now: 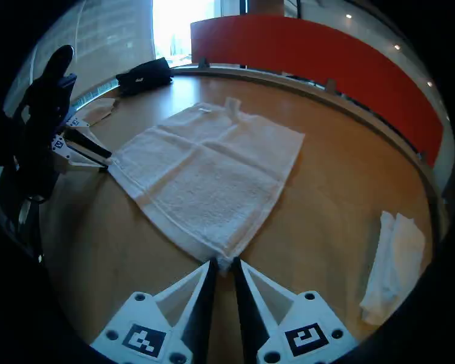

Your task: Fold towel

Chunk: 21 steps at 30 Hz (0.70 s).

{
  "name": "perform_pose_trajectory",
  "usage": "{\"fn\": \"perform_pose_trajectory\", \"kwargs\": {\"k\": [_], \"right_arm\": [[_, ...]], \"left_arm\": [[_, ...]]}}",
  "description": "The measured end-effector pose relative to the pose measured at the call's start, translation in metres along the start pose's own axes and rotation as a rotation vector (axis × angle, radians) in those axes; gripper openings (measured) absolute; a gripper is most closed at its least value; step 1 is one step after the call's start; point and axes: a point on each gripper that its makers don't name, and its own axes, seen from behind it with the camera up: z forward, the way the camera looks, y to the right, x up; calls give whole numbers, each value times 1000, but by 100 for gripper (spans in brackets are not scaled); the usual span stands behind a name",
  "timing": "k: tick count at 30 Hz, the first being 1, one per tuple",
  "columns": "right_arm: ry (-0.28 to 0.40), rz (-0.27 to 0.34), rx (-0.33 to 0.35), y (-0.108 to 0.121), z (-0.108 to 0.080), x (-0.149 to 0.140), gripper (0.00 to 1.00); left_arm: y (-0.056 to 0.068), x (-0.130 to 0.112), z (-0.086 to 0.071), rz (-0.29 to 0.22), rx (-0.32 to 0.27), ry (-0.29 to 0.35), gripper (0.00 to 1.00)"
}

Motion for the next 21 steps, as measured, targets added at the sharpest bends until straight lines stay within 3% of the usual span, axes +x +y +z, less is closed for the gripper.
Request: {"fn": "perform_pose_trajectory", "kwargs": {"k": [3, 7, 21], "right_arm": [[-1, 1, -1, -1, 0, 0, 19], [-2, 6, 1, -3, -2, 0, 18], [32, 24, -4, -5, -16, 19, 16]], "left_arm": [[-1, -1, 0, -4, 9, -2, 23], [-1, -1, 0, -7, 19, 1, 12], [0, 11, -13, -48, 20, 9, 10]]}}
